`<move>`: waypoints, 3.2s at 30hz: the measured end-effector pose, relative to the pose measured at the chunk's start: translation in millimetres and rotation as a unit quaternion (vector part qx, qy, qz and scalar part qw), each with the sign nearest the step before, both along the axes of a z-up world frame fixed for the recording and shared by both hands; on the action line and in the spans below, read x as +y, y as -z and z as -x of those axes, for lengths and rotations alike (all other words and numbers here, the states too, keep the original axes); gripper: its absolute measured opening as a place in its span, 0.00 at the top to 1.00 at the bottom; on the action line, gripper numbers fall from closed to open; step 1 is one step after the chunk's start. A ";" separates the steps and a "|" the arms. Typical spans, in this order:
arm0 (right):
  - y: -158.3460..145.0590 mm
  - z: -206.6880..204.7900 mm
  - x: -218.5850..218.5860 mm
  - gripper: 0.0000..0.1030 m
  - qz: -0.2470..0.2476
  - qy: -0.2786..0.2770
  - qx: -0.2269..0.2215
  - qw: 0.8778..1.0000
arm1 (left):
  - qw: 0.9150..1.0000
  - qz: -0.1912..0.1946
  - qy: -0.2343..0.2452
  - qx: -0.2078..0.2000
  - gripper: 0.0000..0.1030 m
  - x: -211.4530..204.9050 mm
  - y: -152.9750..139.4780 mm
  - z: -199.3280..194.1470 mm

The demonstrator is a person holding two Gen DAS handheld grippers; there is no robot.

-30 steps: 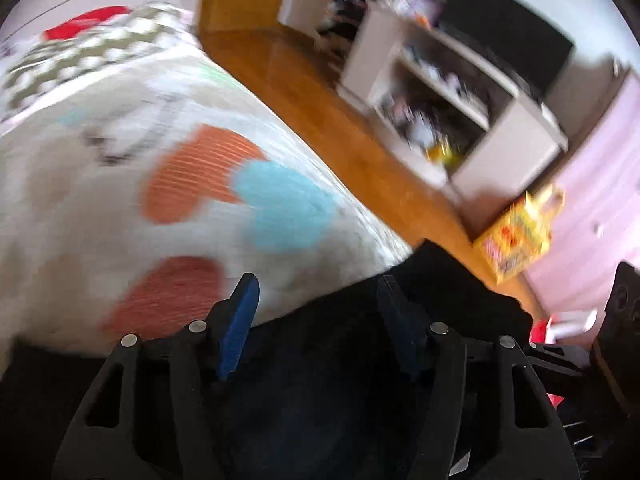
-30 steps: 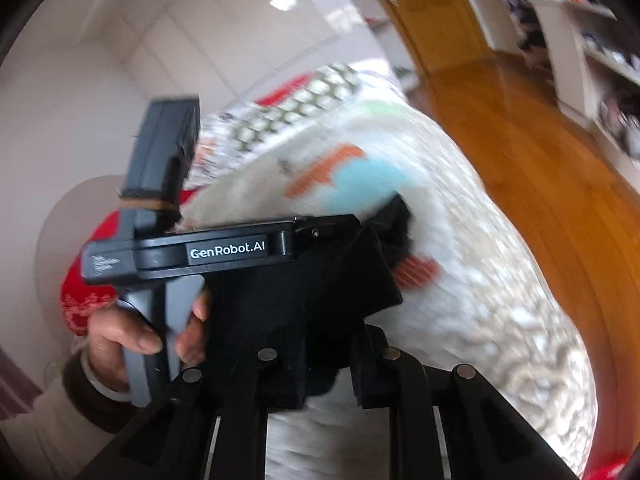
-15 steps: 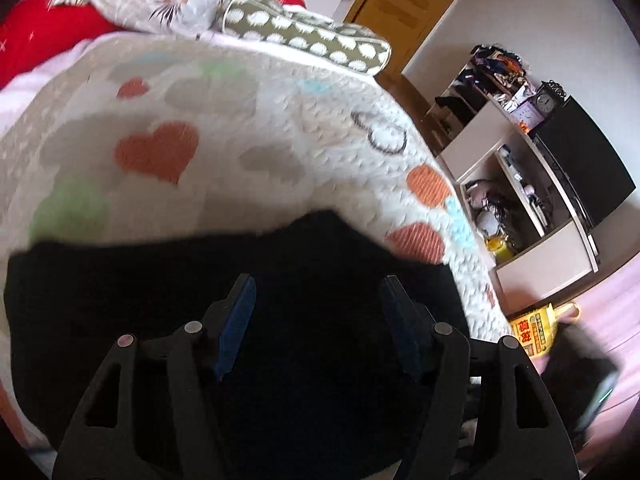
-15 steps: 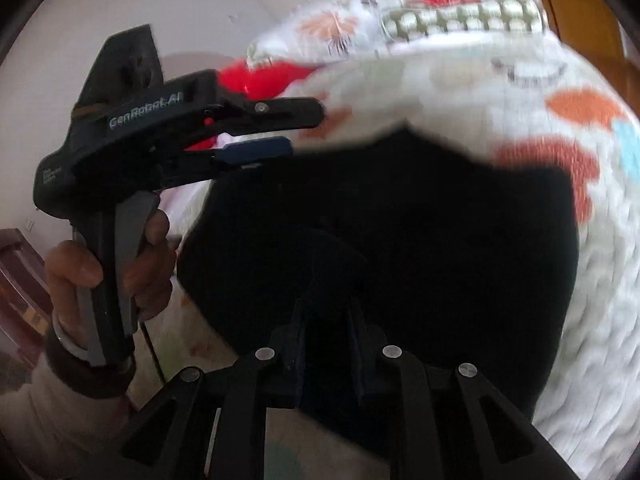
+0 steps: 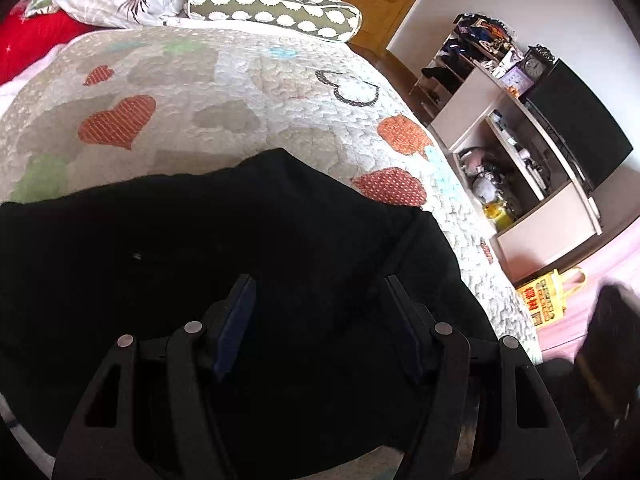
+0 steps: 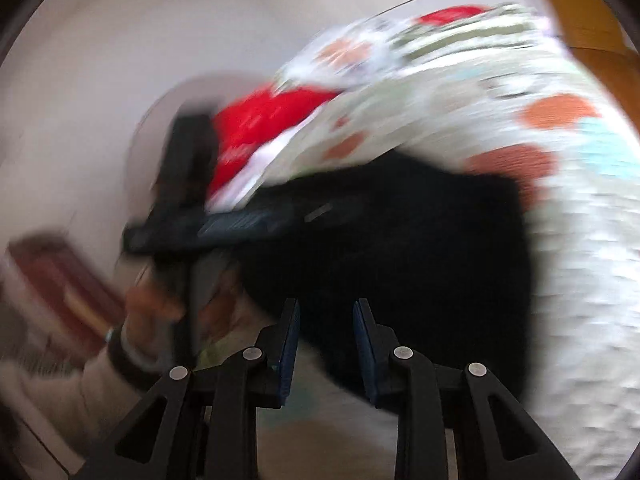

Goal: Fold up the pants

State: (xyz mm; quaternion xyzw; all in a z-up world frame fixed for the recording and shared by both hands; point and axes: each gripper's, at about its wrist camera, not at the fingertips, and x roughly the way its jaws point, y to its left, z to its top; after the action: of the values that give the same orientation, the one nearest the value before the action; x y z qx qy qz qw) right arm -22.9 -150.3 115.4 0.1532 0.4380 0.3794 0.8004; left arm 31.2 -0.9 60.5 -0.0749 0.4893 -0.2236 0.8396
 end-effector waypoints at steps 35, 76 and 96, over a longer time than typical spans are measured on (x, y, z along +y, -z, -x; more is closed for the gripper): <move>6.3 -10.8 5.8 0.67 0.038 0.023 -0.044 0.998 | 0.988 -0.093 0.121 -0.008 0.82 -46.5 9.0 -33.8; 12.8 -55.8 79.5 0.67 0.183 0.038 -0.072 0.980 | 0.981 -0.120 -0.138 -0.066 0.45 86.0 0.7 40.8; -11.0 -67.3 117.2 0.66 0.173 0.012 -0.088 0.981 | 0.965 -0.140 -0.204 -0.085 0.45 127.3 -1.3 65.6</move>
State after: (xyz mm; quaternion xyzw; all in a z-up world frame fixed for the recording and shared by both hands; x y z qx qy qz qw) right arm 44.4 -33.0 126.4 -0.0160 0.4227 0.3003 0.8549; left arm -34.4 126.4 61.9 -0.0351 0.4170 0.0172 0.9081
